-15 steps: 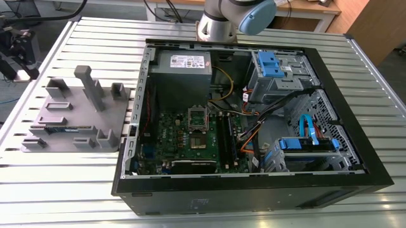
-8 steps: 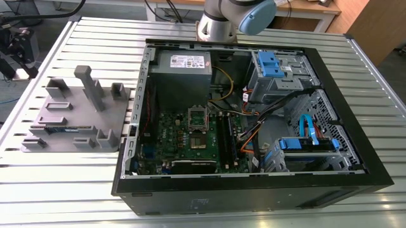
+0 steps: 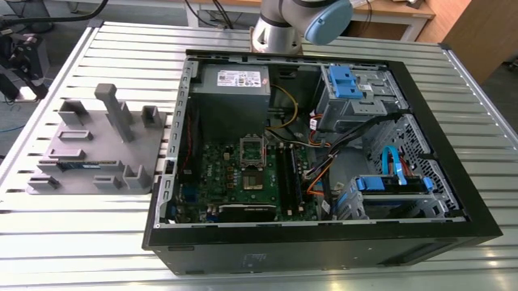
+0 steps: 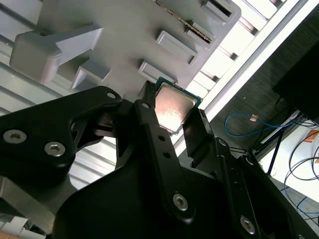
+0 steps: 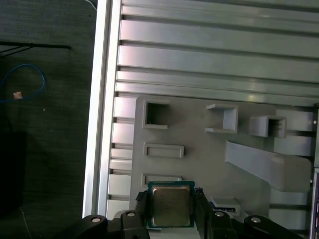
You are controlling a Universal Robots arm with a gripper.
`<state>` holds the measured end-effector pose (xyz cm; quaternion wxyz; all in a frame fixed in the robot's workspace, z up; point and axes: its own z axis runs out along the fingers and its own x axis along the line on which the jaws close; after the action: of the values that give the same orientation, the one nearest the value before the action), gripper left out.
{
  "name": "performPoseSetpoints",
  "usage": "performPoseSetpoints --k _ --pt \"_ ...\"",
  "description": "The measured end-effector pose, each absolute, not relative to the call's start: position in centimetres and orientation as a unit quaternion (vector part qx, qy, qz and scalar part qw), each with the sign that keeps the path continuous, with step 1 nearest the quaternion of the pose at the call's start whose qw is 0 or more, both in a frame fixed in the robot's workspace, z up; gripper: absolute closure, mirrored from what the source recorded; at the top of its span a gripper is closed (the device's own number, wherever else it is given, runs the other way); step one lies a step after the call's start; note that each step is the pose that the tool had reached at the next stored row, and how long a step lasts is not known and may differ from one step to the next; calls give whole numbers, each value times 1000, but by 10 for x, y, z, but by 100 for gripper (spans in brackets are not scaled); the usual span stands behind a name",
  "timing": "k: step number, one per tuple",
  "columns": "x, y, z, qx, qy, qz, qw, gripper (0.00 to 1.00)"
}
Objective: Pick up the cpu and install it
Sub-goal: 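Pick up the cpu and move it towards the insertion slot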
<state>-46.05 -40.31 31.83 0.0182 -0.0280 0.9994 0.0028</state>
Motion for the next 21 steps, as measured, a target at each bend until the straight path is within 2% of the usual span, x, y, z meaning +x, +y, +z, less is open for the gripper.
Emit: performPoseSetpoints --k 21 --pt "-461 -403 325 -28 999 3 18 53"
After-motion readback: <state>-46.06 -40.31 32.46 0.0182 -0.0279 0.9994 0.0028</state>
